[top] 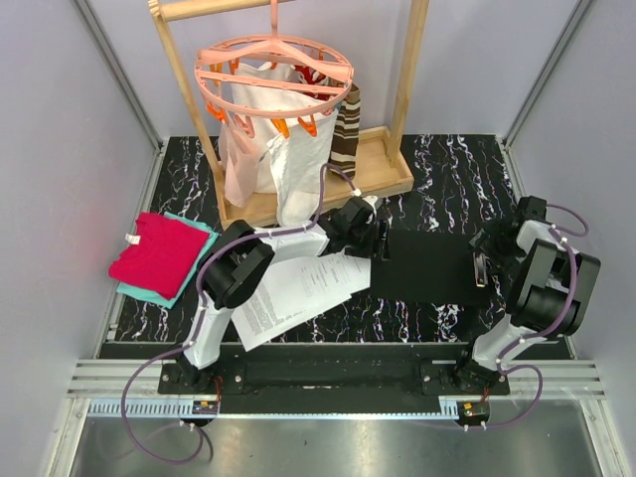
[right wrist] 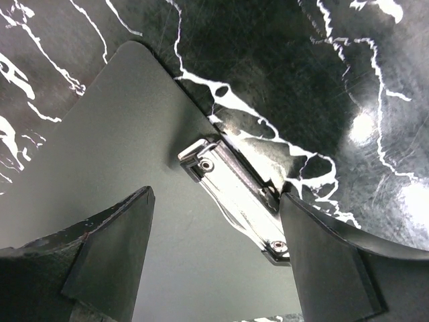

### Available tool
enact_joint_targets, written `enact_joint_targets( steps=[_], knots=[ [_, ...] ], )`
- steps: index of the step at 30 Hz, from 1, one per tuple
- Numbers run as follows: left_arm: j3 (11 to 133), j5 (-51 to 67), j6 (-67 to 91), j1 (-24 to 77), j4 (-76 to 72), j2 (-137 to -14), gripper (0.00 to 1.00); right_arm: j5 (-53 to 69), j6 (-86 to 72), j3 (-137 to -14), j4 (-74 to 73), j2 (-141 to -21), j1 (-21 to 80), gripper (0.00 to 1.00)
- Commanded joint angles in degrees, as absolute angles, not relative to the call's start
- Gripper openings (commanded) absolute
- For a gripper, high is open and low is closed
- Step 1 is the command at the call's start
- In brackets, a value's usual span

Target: Put the files into the folder

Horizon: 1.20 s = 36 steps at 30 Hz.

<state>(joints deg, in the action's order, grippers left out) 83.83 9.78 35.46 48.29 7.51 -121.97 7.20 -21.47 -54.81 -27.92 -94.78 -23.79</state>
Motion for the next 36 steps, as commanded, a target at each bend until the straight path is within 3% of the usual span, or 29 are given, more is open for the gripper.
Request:
enact_joint_targets(
  steps=[1,5,8,11,14,17,24,29,36],
  knots=[
    [79.47,7.82,31.99,48.16,9.05,-115.85,0.77,3.81,-21.01,-57.56,-31.11,-93.35,-21.80,0.86],
    [75.51,8.88,31.64,48.16,9.40,-107.42,0.87,-2.19,-20.13,-60.37,-33.30,-90.62,-19.08,0.89],
    [71.99,7.04,31.03,48.16,10.37,-97.77,0.92,-5.53,-18.02,-64.24,-36.11,-88.77,-15.04,0.99],
    [67.86,6.24,31.37,48.08,10.46,-91.44,0.92,-7.12,-16.96,-66.27,-35.69,-86.31,-7.32,1.00],
    [61.63,4.58,32.08,47.64,9.67,-86.68,0.91,11.53,-23.79,-64.35,-27.74,-85.25,-3.35,1.00],
    [53.63,1.41,33.56,46.15,6.95,-82.81,0.88,12.58,-25.41,-68.53,-28.46,-89.63,10.12,1.00],
    [40.54,-2.19,37.70,40.88,1.15,-76.91,0.84,7.57,-20.05,-81.64,-30.94,-105.80,24.59,0.95],
    [35.69,-2.37,43.31,38.94,-3.16,-74.80,0.84,5.63,-16.97,-86.03,-32.60,-112.14,29.00,0.81],
    [30.60,-5.27,48.78,37.97,-2.99,-73.39,0.86,2.90,-14.50,-87.89,-34.10,-117.15,31.81,0.86]
  ],
)
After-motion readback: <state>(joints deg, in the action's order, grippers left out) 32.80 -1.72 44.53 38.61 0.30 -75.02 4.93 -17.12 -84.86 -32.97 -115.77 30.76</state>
